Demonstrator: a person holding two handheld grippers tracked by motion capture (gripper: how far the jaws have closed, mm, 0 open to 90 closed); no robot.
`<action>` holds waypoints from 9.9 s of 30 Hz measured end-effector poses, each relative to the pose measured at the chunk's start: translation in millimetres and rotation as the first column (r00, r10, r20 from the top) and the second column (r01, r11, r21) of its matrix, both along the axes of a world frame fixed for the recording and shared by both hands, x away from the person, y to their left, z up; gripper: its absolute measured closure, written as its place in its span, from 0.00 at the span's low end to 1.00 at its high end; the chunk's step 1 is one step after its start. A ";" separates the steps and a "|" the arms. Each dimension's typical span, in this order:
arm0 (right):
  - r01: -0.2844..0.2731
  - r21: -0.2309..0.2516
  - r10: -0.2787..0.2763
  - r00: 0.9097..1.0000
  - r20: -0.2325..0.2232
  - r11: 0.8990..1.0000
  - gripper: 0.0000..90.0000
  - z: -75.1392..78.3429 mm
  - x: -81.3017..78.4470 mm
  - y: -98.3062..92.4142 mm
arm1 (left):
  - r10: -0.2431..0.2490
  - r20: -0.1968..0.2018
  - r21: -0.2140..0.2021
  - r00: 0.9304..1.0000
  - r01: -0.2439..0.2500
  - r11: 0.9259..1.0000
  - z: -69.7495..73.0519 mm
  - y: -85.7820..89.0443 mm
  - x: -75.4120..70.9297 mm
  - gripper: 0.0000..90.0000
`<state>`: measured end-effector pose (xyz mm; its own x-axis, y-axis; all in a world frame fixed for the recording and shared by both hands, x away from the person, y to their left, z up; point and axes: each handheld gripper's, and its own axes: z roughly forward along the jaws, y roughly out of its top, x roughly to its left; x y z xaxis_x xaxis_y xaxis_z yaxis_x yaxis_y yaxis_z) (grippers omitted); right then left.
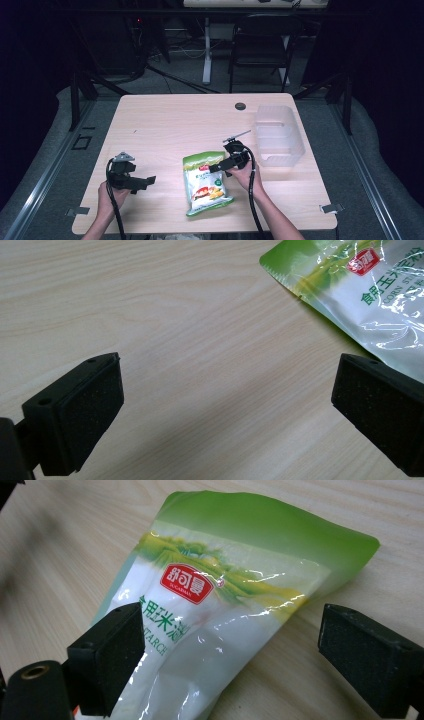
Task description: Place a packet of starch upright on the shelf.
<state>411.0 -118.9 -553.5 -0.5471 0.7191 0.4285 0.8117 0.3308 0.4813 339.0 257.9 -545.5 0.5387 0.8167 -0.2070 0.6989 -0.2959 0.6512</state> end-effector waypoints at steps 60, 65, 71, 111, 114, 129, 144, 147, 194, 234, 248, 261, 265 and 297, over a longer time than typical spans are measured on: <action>0.064 0.112 -0.081 0.985 0.151 0.992 0.97 30.1 -40.7 -50.4 | -0.037 0.036 -0.008 0.999 0.038 0.999 2.1 -2.0 -2.0 0.04; 0.072 0.127 -0.095 0.979 0.182 0.989 0.97 39.4 -45.7 -57.5 | -0.035 0.035 -0.006 0.999 0.035 0.999 2.1 -1.6 -2.0 0.04; 0.065 0.119 -0.090 0.971 0.222 0.991 0.97 51.0 -53.0 -64.5 | -0.031 0.036 -0.008 0.999 0.031 0.999 2.1 -1.4 -2.2 0.04; 0.019 0.052 -0.040 0.893 0.449 0.998 0.99 122.3 -79.5 -78.2 | -0.027 0.036 -0.003 0.999 0.027 1.000 2.0 1.5 -1.2 0.05; 0.017 0.047 -0.036 0.887 0.459 0.999 0.99 127.5 -78.9 -78.9 | -0.025 0.037 -0.004 0.999 0.025 1.000 1.9 1.7 -1.1 0.05; 0.022 0.017 -0.027 0.873 0.487 1.000 1.00 149.6 -69.4 -84.0 | -0.028 0.035 -0.005 0.999 0.029 1.000 1.4 0.5 -0.7 0.05; 0.055 0.010 -0.053 0.859 0.509 0.998 1.00 164.9 -50.8 -92.2 | -0.032 0.033 -0.003 0.999 0.032 0.999 0.7 -0.2 -0.1 0.05; 0.067 0.015 -0.065 0.854 0.516 0.998 1.00 168.6 -46.4 -94.3 | -0.031 0.031 -0.004 0.999 0.031 1.000 0.5 -0.3 -0.1 0.04; 0.248 -0.045 -0.182 0.810 0.558 0.968 1.00 179.0 -8.2 -148.4 | -0.032 0.039 0.001 0.999 0.032 0.999 -0.2 -1.3 -0.6 0.05; 0.232 -0.172 -0.096 0.816 0.570 0.957 0.99 139.1 12.4 -140.1 | -0.042 0.041 0.007 0.998 0.042 0.999 0.3 -1.8 -0.1 0.05; 0.207 -0.204 -0.064 0.834 0.547 0.957 0.99 134.0 14.7 -147.8 | -0.036 0.033 0.009 0.999 0.035 0.999 -0.2 -2.4 0.2 0.05; 0.211 -0.197 -0.064 0.820 0.569 0.957 0.99 131.1 15.7 -149.0 | -0.035 0.036 0.011 0.999 0.035 0.999 0.2 -2.4 -0.1 0.06; 0.209 -0.182 -0.060 0.798 0.599 0.961 0.99 127.1 13.9 -153.1 | -0.034 0.035 0.010 0.999 0.034 0.999 0.1 -2.3 -0.1 0.06; 0.253 -0.146 -0.161 0.873 0.460 0.956 0.63 128.0 24.3 -180.5 | -0.037 0.032 0.019 0.999 0.037 0.999 -0.9 -3.6 0.4 0.07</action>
